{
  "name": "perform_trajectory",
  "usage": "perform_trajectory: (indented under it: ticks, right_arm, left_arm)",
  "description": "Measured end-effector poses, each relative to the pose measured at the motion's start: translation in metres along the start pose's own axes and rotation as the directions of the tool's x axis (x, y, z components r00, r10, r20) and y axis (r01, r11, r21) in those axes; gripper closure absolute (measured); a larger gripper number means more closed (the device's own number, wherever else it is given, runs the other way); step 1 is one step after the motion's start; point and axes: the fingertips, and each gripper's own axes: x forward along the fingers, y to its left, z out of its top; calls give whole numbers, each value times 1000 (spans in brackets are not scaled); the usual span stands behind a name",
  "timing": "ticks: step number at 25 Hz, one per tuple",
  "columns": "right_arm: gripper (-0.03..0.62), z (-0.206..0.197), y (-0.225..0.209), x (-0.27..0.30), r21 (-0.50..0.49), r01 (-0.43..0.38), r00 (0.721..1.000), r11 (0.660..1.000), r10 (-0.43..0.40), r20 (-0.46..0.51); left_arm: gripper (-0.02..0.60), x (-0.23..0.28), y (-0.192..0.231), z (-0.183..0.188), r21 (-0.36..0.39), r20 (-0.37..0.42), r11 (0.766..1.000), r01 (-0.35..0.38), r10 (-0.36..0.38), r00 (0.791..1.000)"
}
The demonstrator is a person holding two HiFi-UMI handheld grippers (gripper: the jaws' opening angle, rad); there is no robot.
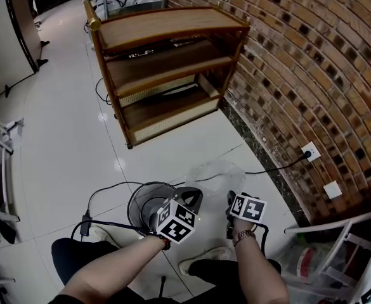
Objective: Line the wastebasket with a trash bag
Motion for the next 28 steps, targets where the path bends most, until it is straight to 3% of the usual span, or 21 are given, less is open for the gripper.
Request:
perform_trajectory:
  ticks: [12,23,24,28]
  right_arm:
    - [391,-25,-34,81,252,44,986,967,-1,-167]
    - [384,-52,-49,120,335,111,960,936,-14,-279]
    - [401,-55,-51,121,336,116,957,935,-16,-289]
    - [579,-59,-56,118,313,136,953,940,-38,-302]
  left_arm:
    - [577,47,11,-15,-25,-52,1000,14,-16,999]
    - [577,61,22,-21,-44,-68,999,9,-12,998]
    - [577,61,23,-22,-45,-69,999,8,-11,998]
    - [577,61,26,-24,-52,-71,999,4,-7,997]
